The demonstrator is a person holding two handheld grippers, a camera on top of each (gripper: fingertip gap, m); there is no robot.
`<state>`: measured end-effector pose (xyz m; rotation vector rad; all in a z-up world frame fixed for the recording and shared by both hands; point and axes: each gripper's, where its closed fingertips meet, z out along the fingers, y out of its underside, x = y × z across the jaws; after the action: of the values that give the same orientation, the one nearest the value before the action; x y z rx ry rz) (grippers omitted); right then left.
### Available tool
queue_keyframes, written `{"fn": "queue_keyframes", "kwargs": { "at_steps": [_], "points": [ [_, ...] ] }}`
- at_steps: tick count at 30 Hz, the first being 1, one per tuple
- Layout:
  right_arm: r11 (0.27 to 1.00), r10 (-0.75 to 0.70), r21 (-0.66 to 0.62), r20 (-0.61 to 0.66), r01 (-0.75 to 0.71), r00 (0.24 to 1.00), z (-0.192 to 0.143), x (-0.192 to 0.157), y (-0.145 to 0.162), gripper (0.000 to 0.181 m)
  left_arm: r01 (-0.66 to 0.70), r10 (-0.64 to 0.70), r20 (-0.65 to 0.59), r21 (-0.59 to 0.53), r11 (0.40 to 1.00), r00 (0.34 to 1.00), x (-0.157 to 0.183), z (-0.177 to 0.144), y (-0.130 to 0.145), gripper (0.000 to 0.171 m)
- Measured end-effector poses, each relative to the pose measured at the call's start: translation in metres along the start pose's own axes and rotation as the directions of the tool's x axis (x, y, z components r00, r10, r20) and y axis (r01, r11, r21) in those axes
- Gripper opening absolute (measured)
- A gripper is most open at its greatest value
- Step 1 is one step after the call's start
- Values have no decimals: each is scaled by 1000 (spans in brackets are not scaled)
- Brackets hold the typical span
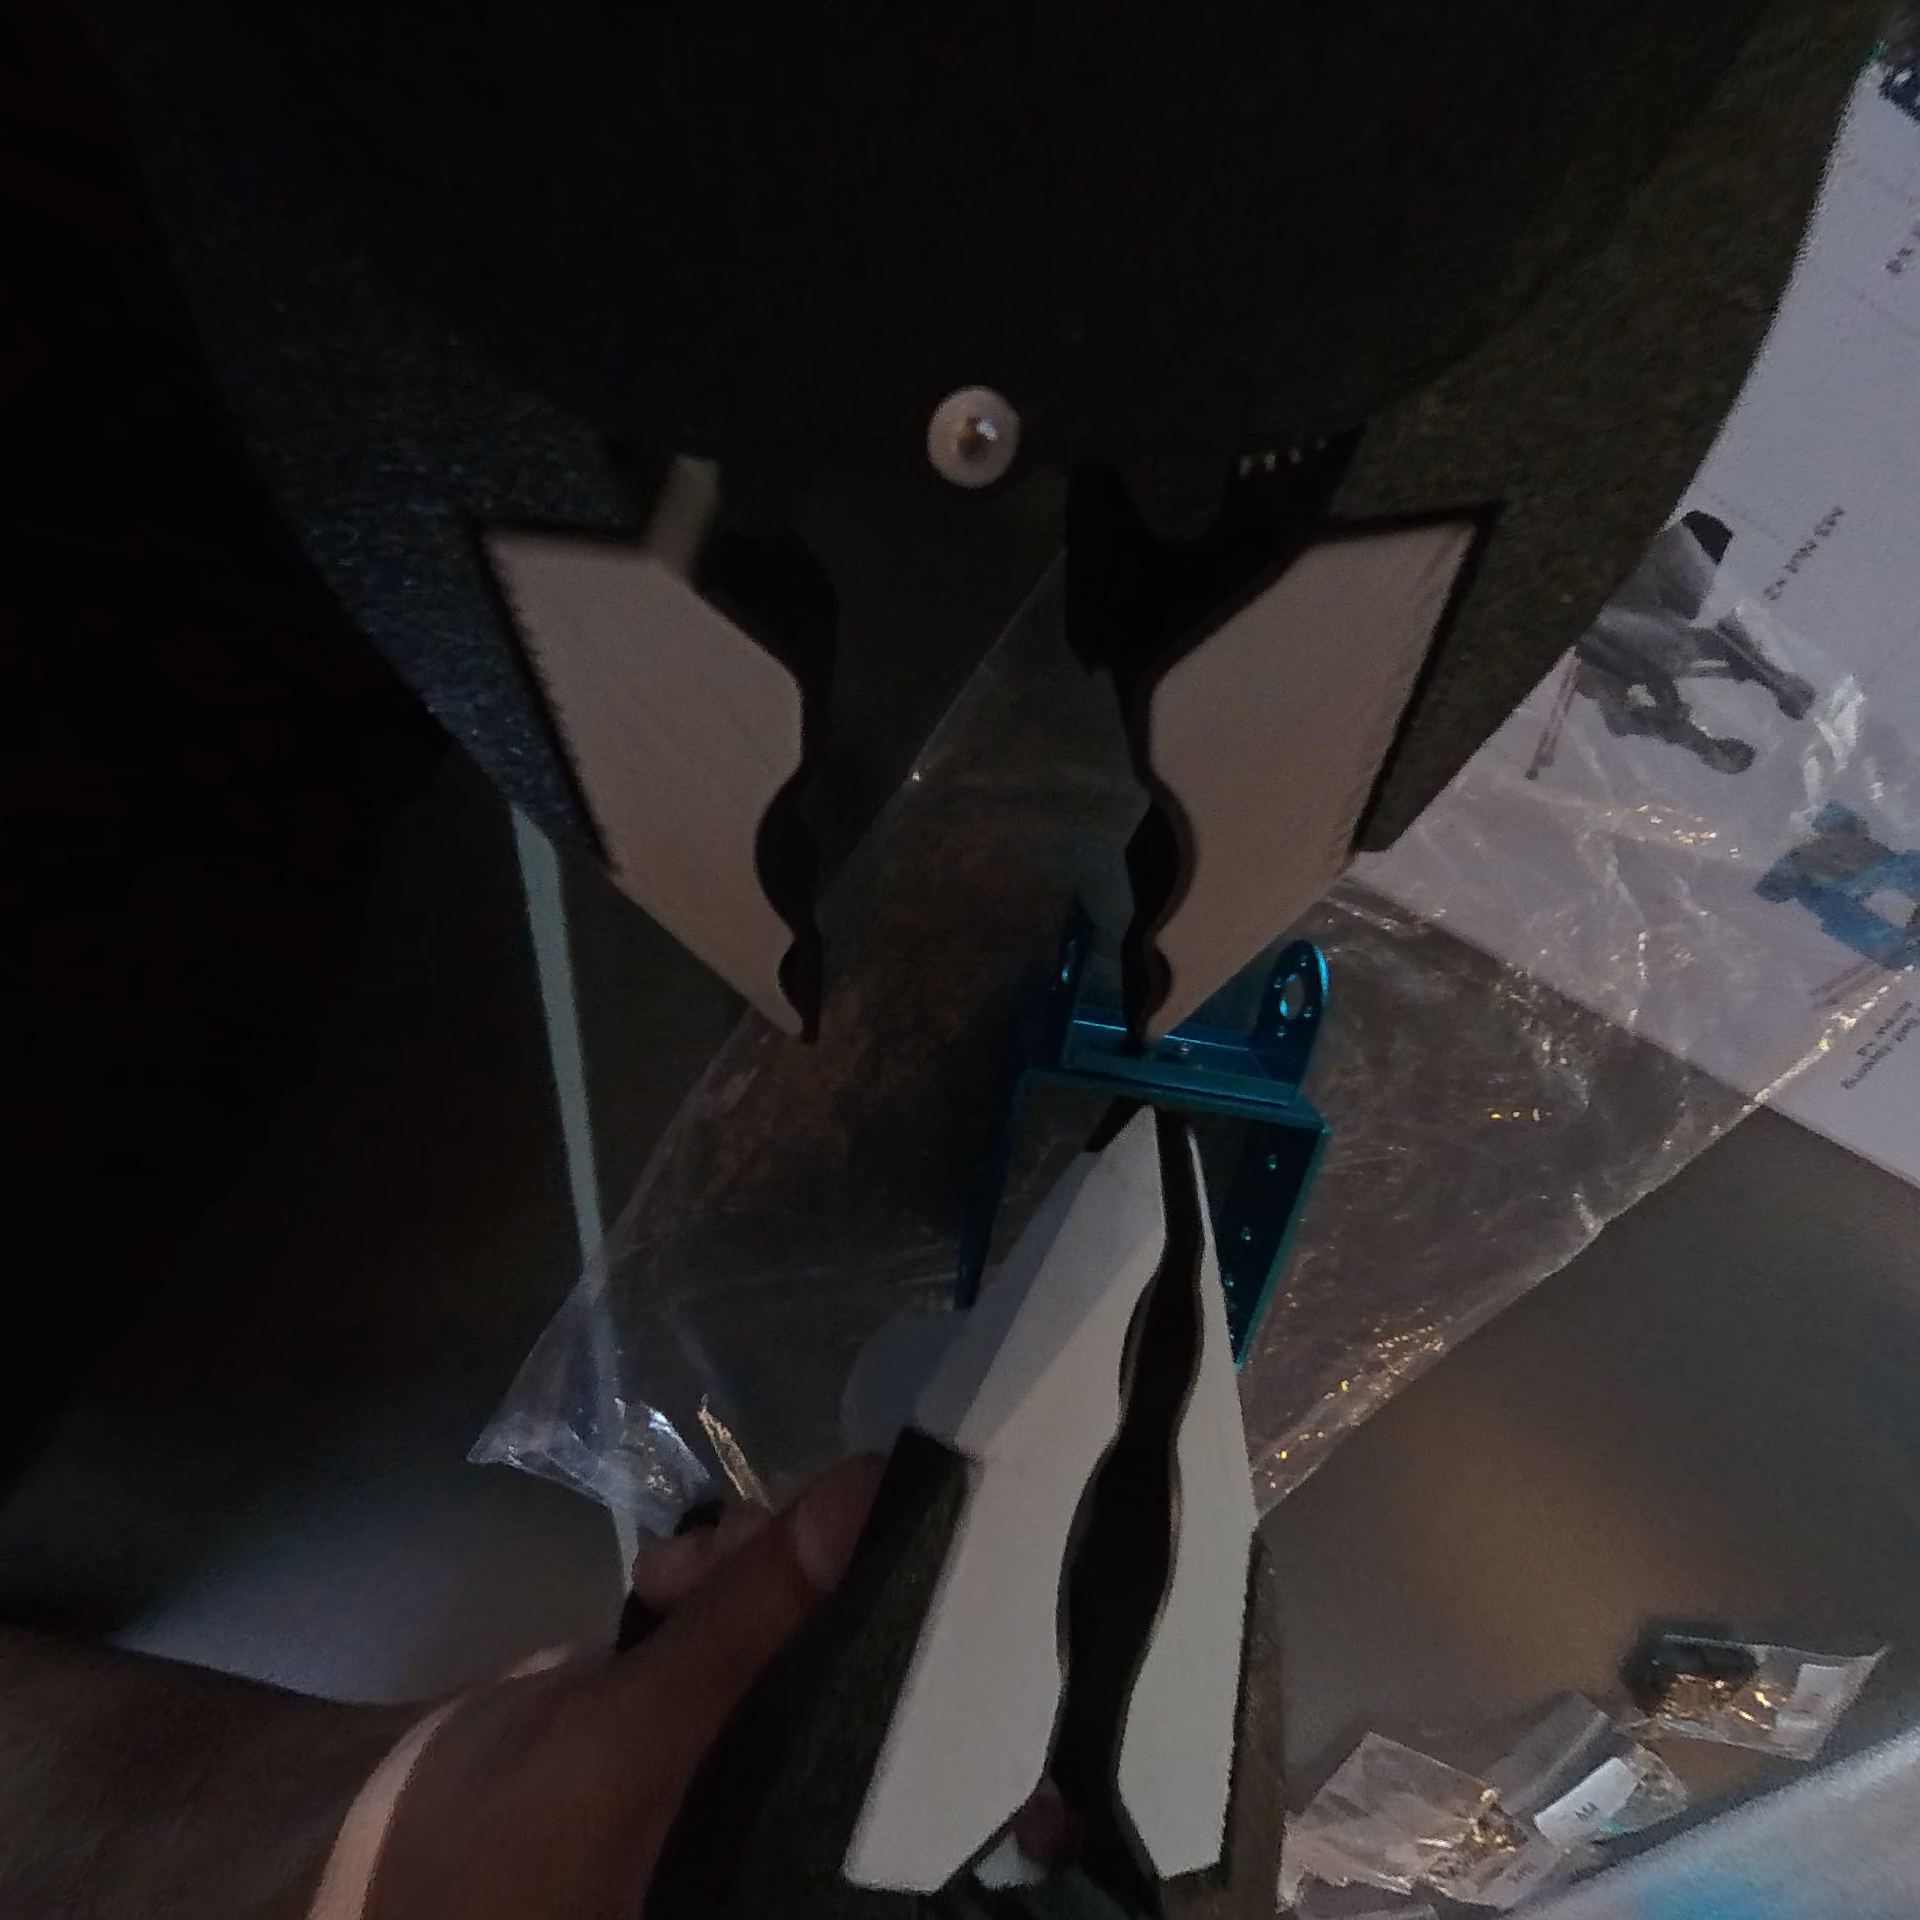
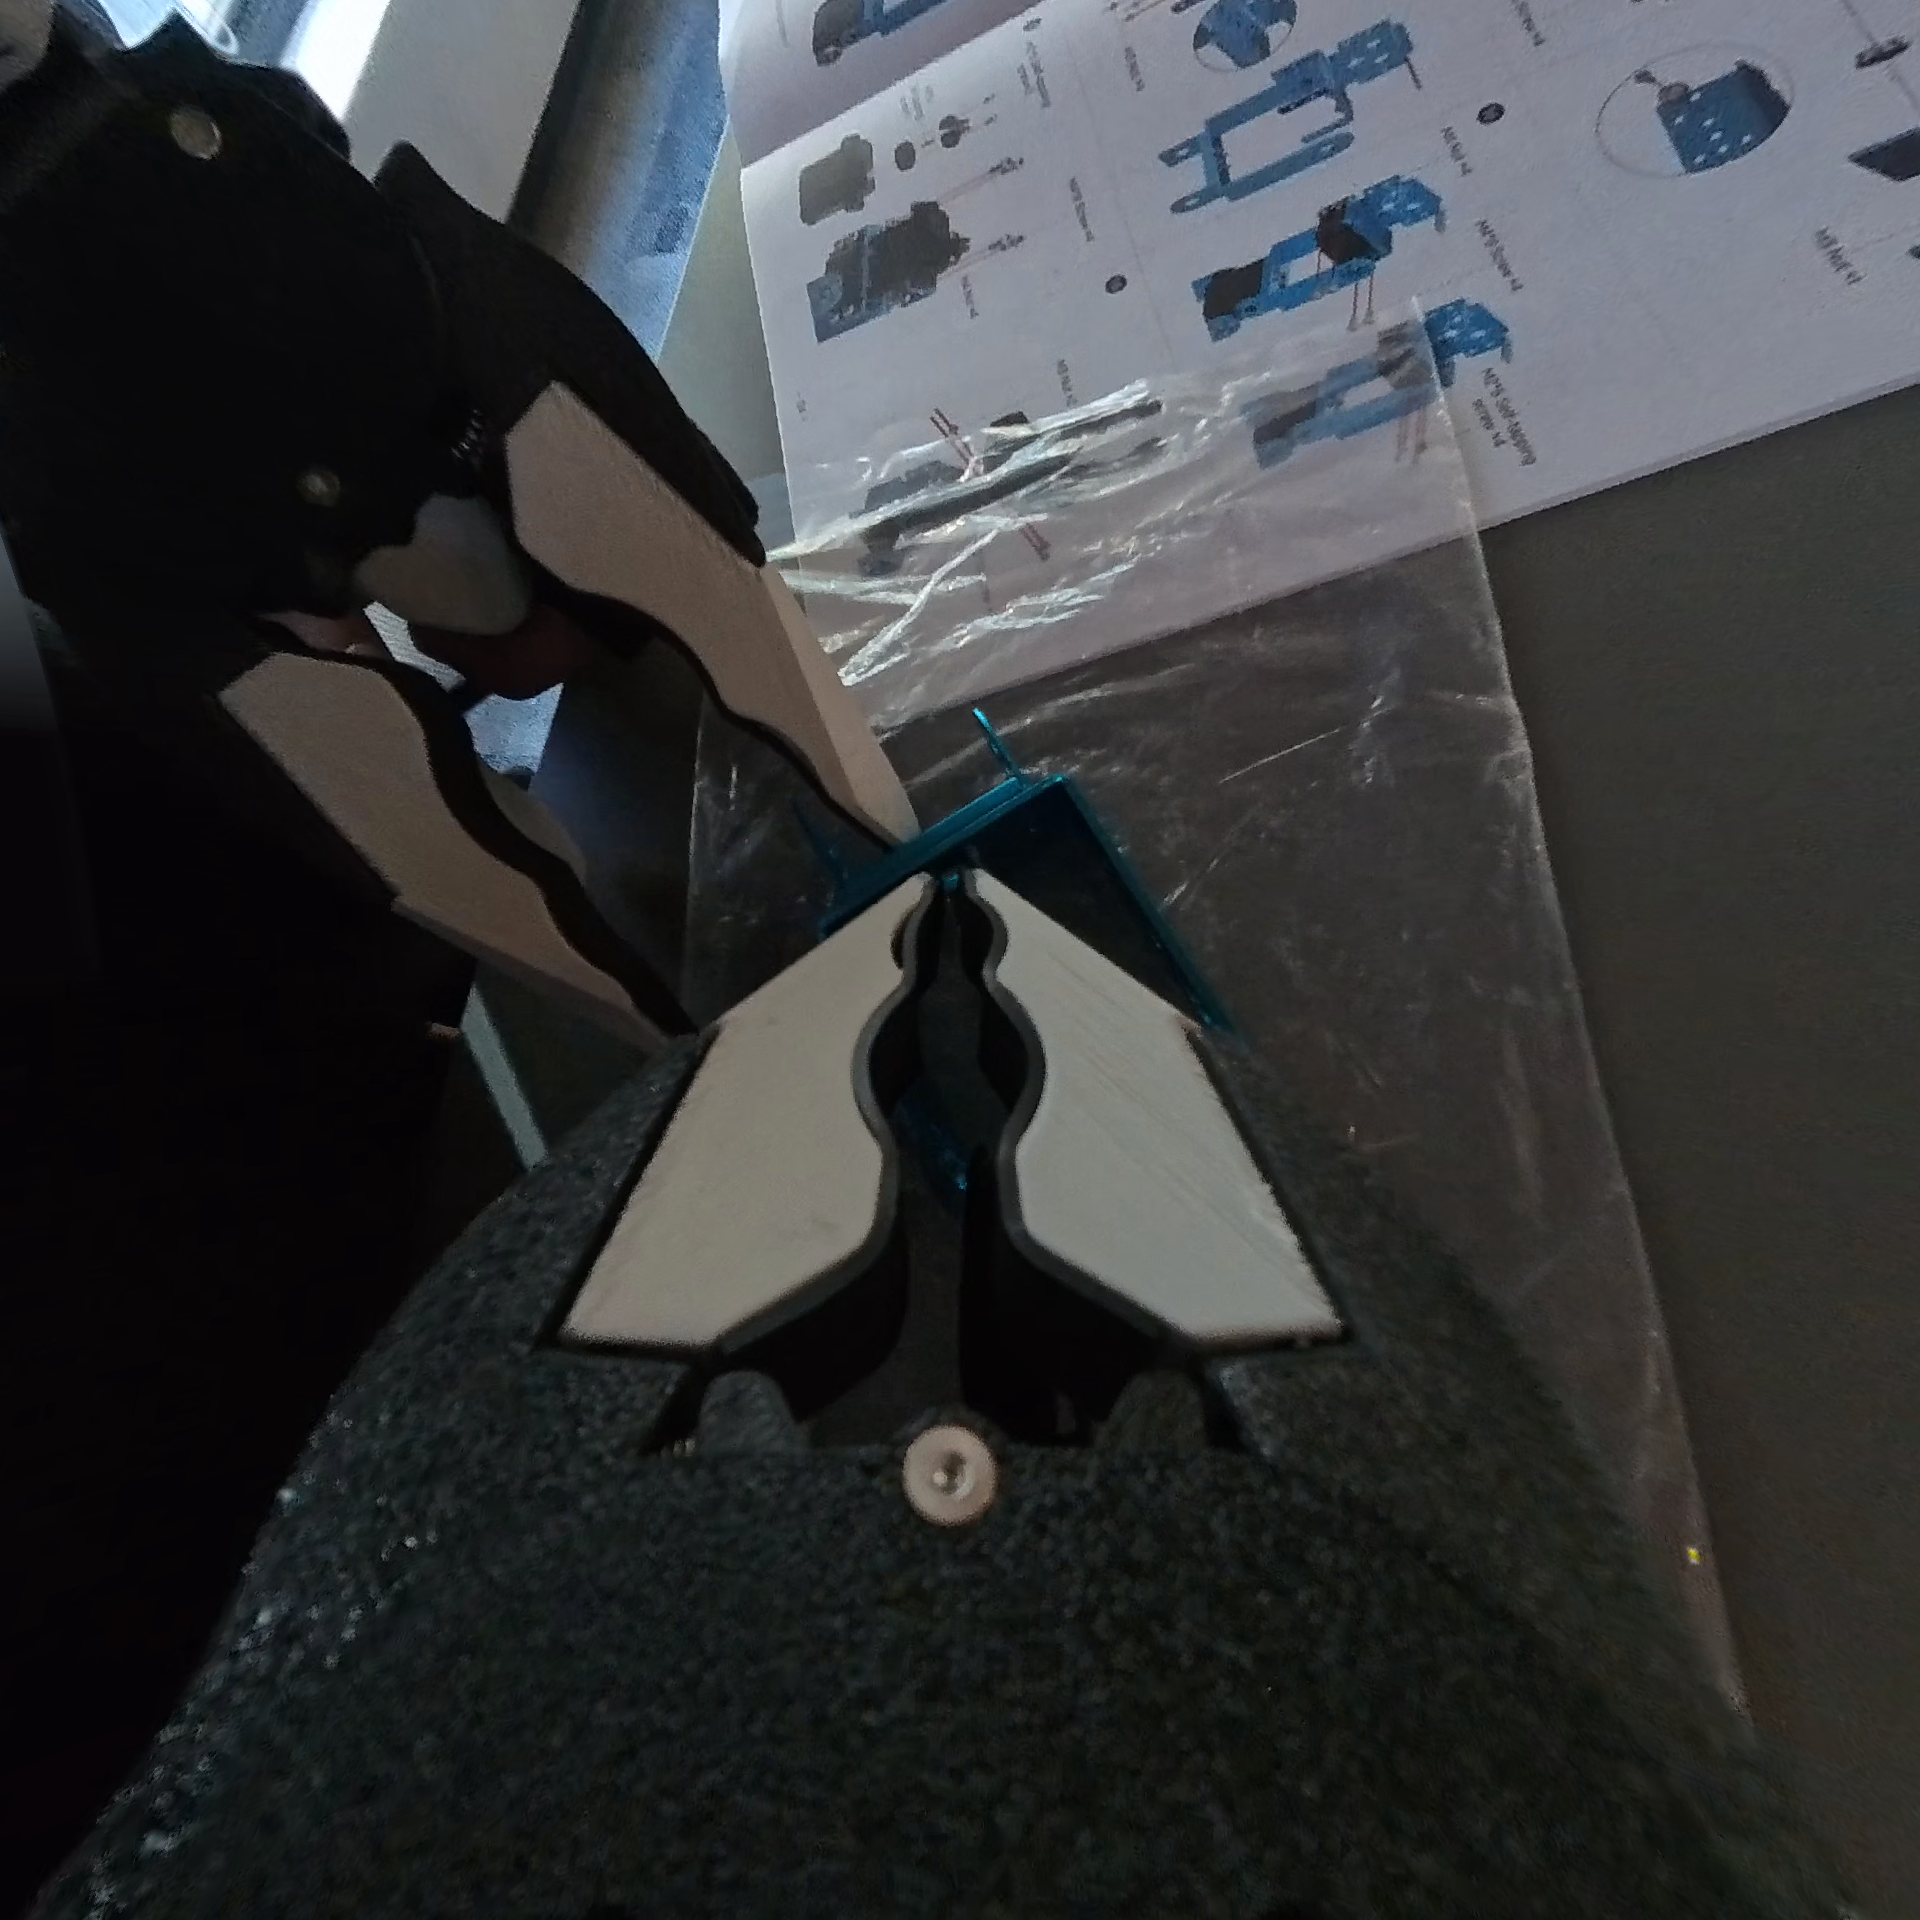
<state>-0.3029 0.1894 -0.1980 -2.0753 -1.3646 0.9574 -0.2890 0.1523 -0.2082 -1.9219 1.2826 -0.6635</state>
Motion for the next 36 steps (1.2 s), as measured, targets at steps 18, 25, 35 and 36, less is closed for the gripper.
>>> {"fn": "queue_keyframes", "kwargs": {
  "at_steps": [18,25,35,36],
  "points": [
    [959,-211,-189,28,212,977,-14,5,21,15,6,-6,11,-20,1000,1000,-1,1,3,56],
    [886,-336,-320,56,336,940,-4,4,26,11,19,-19,49,1,1000,999,1,-9,6,56],
    [793,-419,-436,116,425,901,4,0,24,8,51,-63,139,85,995,988,11,-42,9,56],
    [786,-425,-445,114,429,898,4,0,24,8,54,-67,146,90,994,987,13,-45,11,55]
  ]
}}
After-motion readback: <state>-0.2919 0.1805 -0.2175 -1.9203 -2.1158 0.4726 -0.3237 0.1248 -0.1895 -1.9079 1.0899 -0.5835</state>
